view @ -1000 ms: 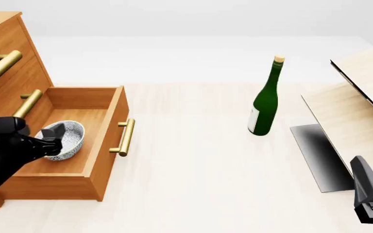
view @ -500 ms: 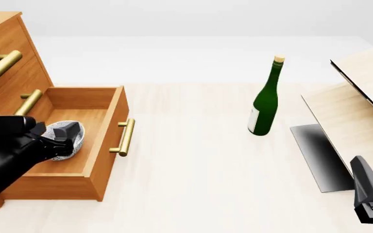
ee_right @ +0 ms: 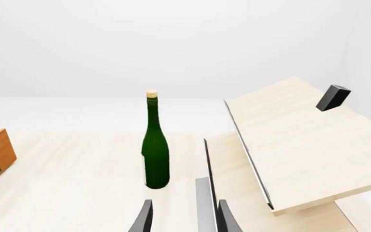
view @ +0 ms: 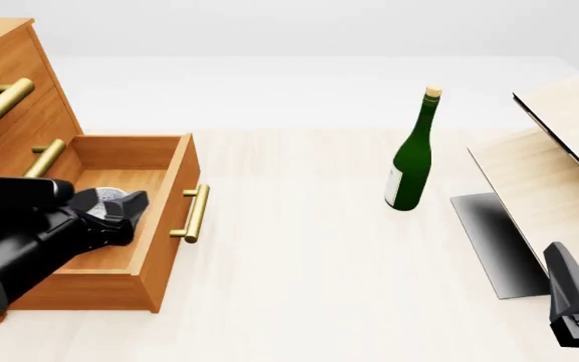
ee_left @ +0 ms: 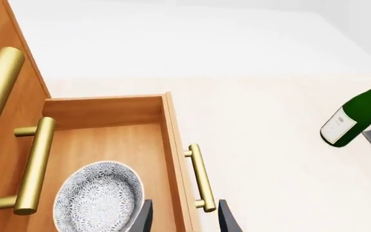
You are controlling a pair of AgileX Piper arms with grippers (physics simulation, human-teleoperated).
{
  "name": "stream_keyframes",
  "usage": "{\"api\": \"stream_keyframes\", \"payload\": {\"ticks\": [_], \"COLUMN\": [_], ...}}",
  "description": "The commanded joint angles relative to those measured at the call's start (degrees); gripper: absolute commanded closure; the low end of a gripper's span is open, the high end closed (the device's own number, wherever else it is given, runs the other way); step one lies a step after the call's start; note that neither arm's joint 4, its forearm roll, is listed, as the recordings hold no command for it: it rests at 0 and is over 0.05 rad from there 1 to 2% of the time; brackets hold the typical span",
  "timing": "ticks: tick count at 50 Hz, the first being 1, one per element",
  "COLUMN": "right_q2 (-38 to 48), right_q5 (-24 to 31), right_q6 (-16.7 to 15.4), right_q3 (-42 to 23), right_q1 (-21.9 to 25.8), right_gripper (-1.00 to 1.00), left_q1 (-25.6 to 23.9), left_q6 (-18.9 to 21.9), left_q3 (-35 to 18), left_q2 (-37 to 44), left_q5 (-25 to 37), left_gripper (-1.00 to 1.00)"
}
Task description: Put the bowl in the bottom drawer of the cabinet and close it.
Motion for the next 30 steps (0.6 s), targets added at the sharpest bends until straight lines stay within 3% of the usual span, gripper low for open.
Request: {"api": "stream_keyframes", "payload": {"ticks": [1,24,30], "right_q2": [0.02,-0.01,0.0], "right_q5": [-0.01,0.01,0.0], "right_q6": [0.0,-0.01,0.0], "right_q3": [0.0,0.0,0.0], "right_q1": [-0.01,0.01,0.01], "right_gripper": [-1.0,-1.0,-1.0], "left_q1": [-2.93,-10.17,-12.57], "left_q6": [-0.76,-1.1,-3.08], "left_q3": [-0.82,-1.9,-2.3], "left_q2": [-1.17,-5.7,-6.79], "left_q5": [1.47,5.63,6.62], "left_gripper": [-1.0,-1.0,-1.0]}}
